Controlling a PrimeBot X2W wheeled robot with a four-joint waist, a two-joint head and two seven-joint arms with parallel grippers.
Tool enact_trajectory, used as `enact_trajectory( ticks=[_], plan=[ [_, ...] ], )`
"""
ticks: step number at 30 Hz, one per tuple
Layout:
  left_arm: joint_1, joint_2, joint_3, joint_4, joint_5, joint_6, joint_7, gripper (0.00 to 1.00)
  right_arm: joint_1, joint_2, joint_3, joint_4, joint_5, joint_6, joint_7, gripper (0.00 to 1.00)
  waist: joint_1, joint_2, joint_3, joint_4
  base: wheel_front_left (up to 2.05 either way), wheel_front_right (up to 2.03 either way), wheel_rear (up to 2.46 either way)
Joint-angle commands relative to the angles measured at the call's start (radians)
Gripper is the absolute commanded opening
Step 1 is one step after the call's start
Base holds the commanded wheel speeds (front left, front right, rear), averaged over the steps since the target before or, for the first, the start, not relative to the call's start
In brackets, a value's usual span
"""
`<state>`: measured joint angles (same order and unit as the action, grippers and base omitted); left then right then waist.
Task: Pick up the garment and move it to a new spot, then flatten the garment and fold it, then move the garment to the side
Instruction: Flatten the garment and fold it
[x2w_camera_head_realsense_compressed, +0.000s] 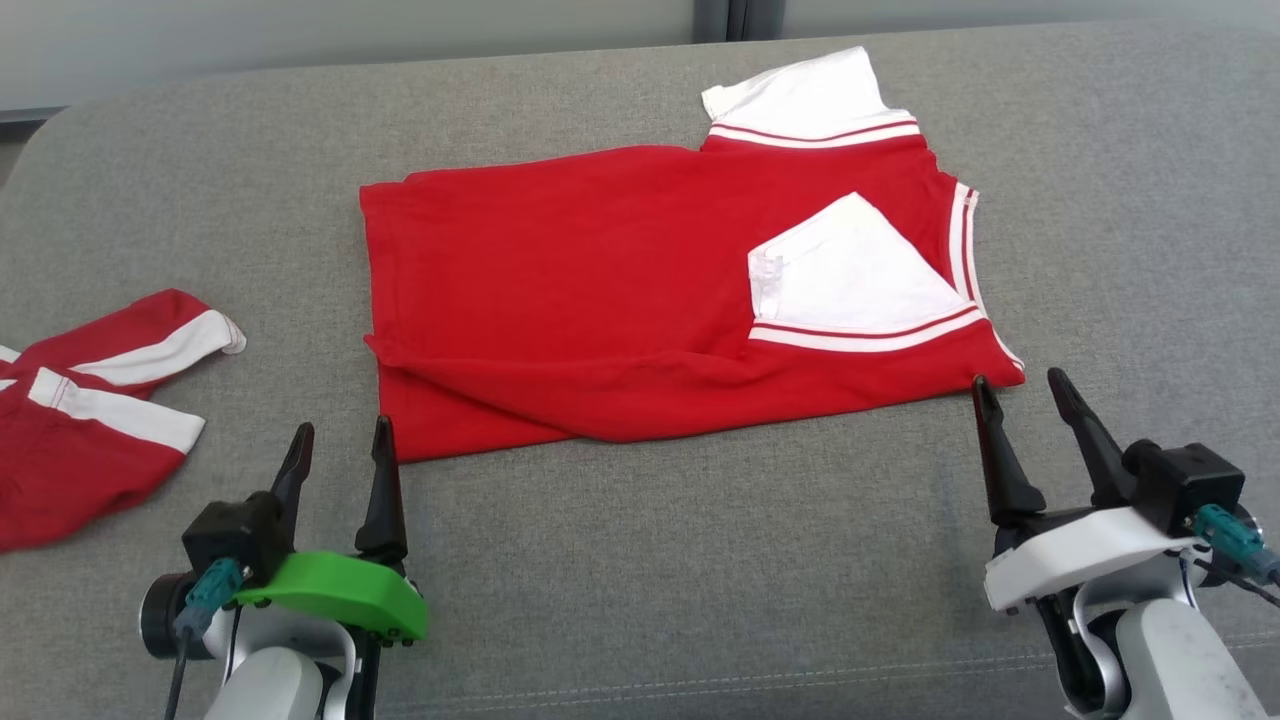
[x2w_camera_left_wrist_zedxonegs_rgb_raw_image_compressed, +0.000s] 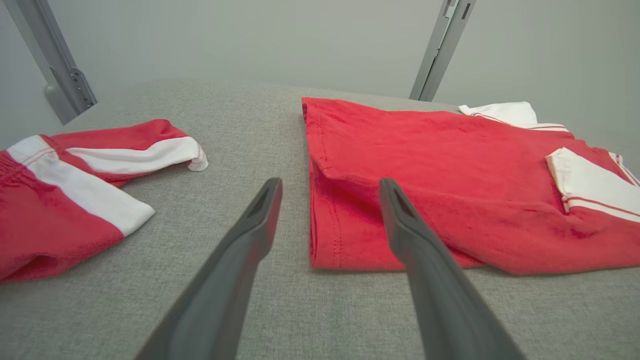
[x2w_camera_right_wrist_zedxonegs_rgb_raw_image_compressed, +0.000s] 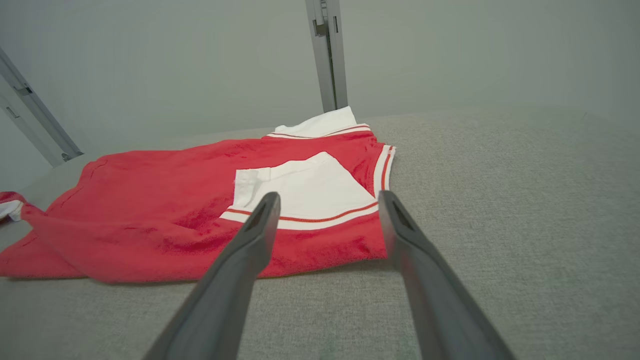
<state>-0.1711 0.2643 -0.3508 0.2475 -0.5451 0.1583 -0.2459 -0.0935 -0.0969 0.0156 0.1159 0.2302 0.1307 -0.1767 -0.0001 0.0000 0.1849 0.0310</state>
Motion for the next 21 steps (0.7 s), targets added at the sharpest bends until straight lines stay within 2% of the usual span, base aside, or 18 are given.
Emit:
enact_trajectory(
  ticks=[1, 12, 21],
  plan=[
    [-0.031, -0.004, -0.005, 0.011, 0.004, -0.011, 0.011, 1.00, -0.028, -0.015, -0.008, 0.018, 0.005, 0.000, 0.003, 1.00, 0.0001, 0.0000, 0.013, 0.007, 0.00, 0.00, 0.00],
    [-0.199, -0.030, -0.037, 0.182, -0.066, -0.092, 0.168, 1.00, -0.243, -0.093, 0.001, 0.280, 0.029, 0.000, -0.011, 1.00, 0.0001, 0.0000, 0.111, 0.035, 0.00, 0.00, 0.00],
    [-0.275, -0.054, -0.028, 0.324, -0.129, -0.144, 0.220, 1.00, -0.372, -0.127, 0.030, 0.507, 0.048, 0.000, -0.049, 1.00, 0.0001, 0.0000, 0.167, 0.046, 0.00, 0.00, 0.00]
  ],
)
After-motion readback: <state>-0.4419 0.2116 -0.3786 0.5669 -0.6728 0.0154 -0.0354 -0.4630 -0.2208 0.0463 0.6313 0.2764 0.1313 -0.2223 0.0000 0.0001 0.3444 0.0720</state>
